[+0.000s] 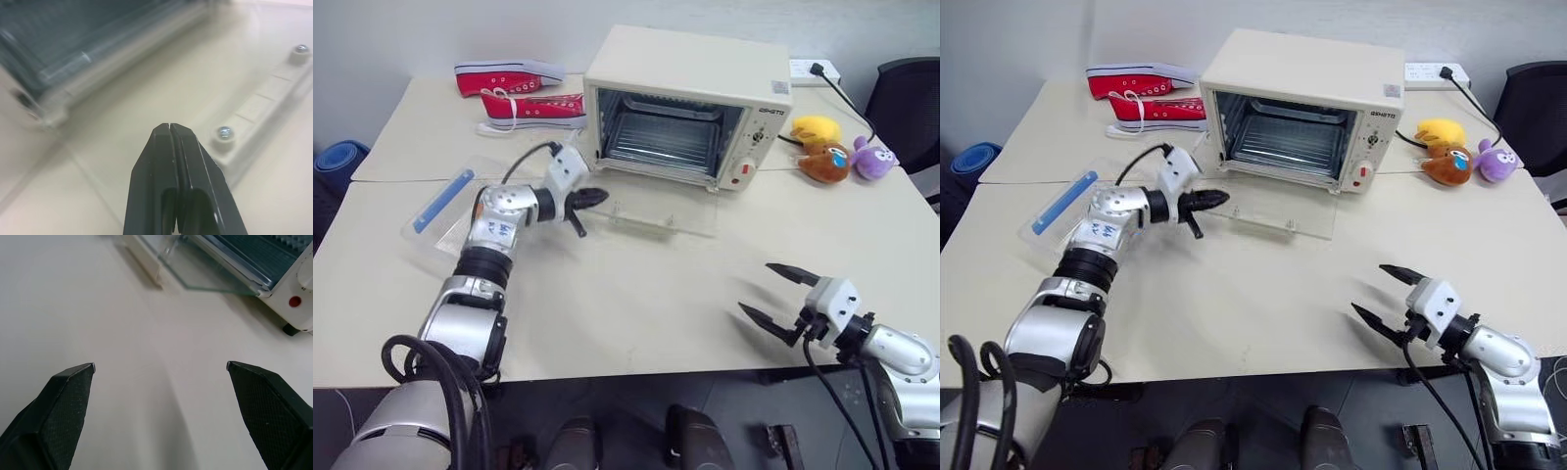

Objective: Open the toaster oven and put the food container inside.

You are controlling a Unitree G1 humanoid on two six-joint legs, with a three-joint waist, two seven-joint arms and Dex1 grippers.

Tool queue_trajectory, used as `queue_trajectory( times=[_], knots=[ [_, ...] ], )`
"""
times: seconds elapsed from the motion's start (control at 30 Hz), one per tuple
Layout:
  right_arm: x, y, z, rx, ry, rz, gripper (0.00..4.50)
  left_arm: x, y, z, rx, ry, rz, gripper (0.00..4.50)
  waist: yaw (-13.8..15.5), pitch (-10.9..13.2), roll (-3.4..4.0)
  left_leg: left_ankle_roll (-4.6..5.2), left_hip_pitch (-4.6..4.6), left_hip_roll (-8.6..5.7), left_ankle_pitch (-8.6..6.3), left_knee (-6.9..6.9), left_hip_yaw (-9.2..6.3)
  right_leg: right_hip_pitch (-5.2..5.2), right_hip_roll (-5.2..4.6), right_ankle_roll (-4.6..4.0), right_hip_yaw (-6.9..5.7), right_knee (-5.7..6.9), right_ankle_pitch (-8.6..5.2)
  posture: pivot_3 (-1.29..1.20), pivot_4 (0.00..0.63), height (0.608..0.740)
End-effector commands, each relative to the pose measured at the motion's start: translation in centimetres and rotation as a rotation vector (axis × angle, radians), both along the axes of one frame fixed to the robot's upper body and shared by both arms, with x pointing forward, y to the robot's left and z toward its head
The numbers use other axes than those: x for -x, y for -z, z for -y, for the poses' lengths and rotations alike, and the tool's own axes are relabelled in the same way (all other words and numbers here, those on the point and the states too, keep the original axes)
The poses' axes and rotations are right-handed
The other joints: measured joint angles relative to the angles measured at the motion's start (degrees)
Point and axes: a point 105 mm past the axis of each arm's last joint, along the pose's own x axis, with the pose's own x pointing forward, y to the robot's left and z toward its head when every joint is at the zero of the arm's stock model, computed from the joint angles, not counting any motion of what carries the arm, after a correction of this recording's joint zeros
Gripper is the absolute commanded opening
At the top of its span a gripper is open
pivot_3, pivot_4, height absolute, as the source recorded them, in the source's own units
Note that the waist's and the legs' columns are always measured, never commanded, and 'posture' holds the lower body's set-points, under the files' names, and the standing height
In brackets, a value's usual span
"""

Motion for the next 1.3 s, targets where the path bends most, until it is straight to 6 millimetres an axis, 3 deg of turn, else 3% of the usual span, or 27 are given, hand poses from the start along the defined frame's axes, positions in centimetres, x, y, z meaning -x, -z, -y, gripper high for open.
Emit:
queue_trajectory(
  times=[0.03,0.2,0.3,0.37,0.47,0.57,0.77,0.87,0.93,1.03,1.13,1.23,1.3],
  knots=[
    [0.3,-1.6,-0.2,-0.006,-0.018,0.074,4.50,-0.1,-1.2,0.8,-0.006,-0.017,0.049,0.03,0.09,0.00,-0.01,0.00,-0.01,0.00,0.00,0.00,-0.01,0.00,0.00,0.00,0.00,0.00,0.00,0.00,0.150,0.740],
    [-0.1,-2.9,-1.4,-0.107,-0.047,0.119,4.50,0.7,-0.6,2.2,0.069,-0.012,0.007,0.03,0.22,0.00,0.00,0.00,0.00,-0.01,0.00,0.02,-0.01,0.02,-0.01,0.00,0.01,0.00,0.00,0.00,0.150,0.740],
    [-0.2,-4.3,-2.2,-0.196,-0.092,0.124,4.50,2.6,-2.6,2.3,0.195,0.051,0.013,0.41,0.14,0.00,0.00,0.00,0.00,0.01,0.00,0.07,-0.03,0.02,-0.01,0.00,0.01,0.02,0.00,0.00,0.150,0.740],
    [-0.2,-5.0,-2.6,-0.208,-0.134,0.120,4.50,4.4,-4.7,1.0,0.297,0.082,0.014,0.87,-0.06,0.00,0.00,0.00,-0.01,0.03,0.00,0.09,-0.05,0.01,-0.01,0.00,0.02,0.04,0.00,0.00,0.150,0.740],
    [-0.2,-6.0,-3.2,-0.221,-0.193,0.111,4.50,7.3,-6.6,-2.5,0.376,0.075,0.055,1.82,-0.32,0.00,0.01,0.00,0.00,0.09,0.00,0.10,-0.07,-0.01,0.02,-0.01,0.04,0.08,0.00,0.00,0.150,0.740],
    [-0.3,-6.6,-4.0,-0.212,-0.253,0.114,4.50,9.9,-6.5,-6.4,0.400,0.018,0.050,2.71,-0.78,-0.05,0.09,-0.01,0.06,0.11,-0.01,0.09,-0.06,0.00,0.01,-0.01,0.10,0.09,0.00,0.00,0.150,0.740],
    [-0.5,-6.1,-5.5,-0.211,-0.358,0.067,4.50,16.1,-3.2,-17.5,0.347,-0.309,0.075,4.48,-0.12,-0.04,0.03,-0.06,0.07,0.13,-0.04,0.12,-0.09,0.03,0.02,-0.02,0.10,0.06,-0.01,0.00,0.150,0.740],
    [-0.3,-5.4,-6.1,-0.205,-0.397,0.059,4.50,19.6,-2.5,-22.5,0.355,-0.526,0.107,4.48,0.55,-0.04,-0.01,-0.05,0.04,0.12,-0.08,0.13,-0.12,0.05,0.01,-0.04,0.07,0.02,-0.02,0.00,0.150,0.740],
    [-0.2,-5.6,-6.8,-0.228,-0.419,0.076,4.50,21.5,-1.5,-24.8,0.340,-0.653,0.105,4.48,0.69,-0.07,-0.06,-0.04,0.02,0.14,-0.11,0.20,-0.14,0.08,0.01,-0.05,0.07,-0.02,-0.01,0.00,0.150,0.740],
    [0.1,-6.2,-7.9,-0.256,-0.461,0.101,4.50,23.0,-0.3,-25.9,0.350,-0.760,0.064,4.48,1.29,-0.07,-0.05,-0.02,0.06,0.13,-0.14,0.26,-0.13,0.14,0.01,-0.08,0.08,0.01,0.01,0.00,0.150,0.740],
    [1.7,-6.0,-9.9,-0.192,-0.612,0.112,4.50,23.3,0.7,-27.0,0.395,-0.934,-0.012,4.48,1.48,-0.08,-0.07,-0.01,0.06,0.13,-0.19,0.33,-0.16,0.16,0.00,-0.11,0.09,0.05,0.02,0.00,0.150,0.740],
    [2.7,-6.7,-11.1,-0.210,-0.697,0.169,4.50,22.7,0.2,-26.1,0.498,-0.972,-0.115,4.48,1.37,-0.14,-0.17,-0.05,0.06,0.17,-0.22,0.33,-0.20,0.15,0.03,-0.11,0.09,0.08,0.02,0.00,0.150,0.740],
    [2.4,-6.7,-11.1,-0.209,-0.689,0.175,4.50,21.1,-0.9,-25.2,0.607,-0.973,-0.177,4.48,1.53,-0.15,-0.19,-0.05,0.07,0.17,-0.23,0.35,-0.21,0.15,0.02,-0.11,0.10,0.12,0.02,0.00,0.150,0.740]
  ],
)
